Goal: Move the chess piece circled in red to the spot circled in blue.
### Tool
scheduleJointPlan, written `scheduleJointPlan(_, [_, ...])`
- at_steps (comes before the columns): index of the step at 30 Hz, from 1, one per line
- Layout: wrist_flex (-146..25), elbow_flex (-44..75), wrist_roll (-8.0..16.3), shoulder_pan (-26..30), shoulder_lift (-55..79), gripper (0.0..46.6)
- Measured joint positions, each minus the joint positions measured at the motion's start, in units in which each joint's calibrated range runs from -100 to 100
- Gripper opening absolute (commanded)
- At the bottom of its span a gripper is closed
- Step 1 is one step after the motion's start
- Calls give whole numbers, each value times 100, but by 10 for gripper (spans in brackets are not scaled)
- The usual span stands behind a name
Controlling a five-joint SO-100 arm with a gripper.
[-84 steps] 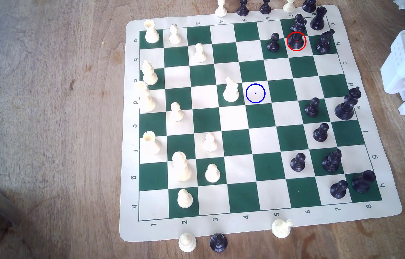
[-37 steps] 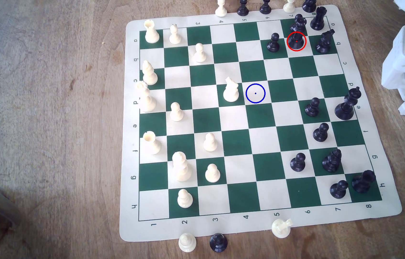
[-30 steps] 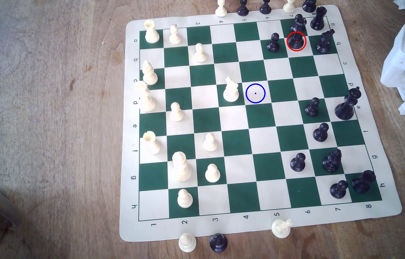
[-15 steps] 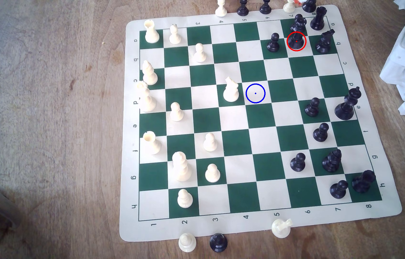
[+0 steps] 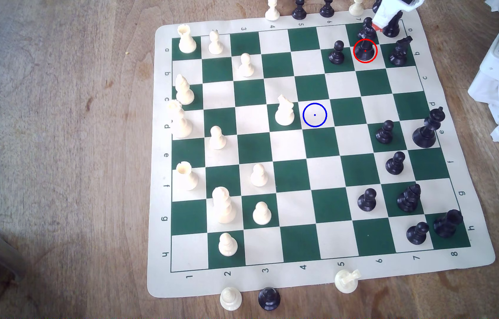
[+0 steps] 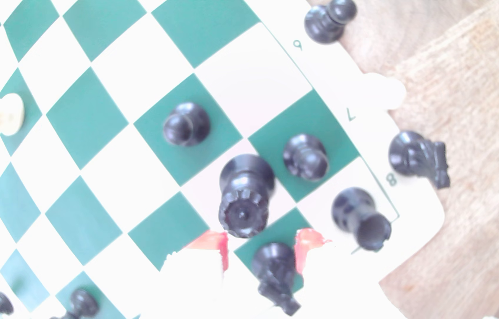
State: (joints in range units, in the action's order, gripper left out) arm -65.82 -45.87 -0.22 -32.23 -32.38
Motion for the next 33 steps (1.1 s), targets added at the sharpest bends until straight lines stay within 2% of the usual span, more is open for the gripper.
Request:
scheduleJointPlan(3, [271,-63,147,155,0,136])
scheduleJointPlan(7, [438,-90,200,258,0,138])
scheduleJointPlan(21, [1036,-651,195,221,0,138])
scheduleJointPlan(31, [1139,-850,142,214,0,112])
scheduleJointPlan(33, [1139,-850,142,214,0,120])
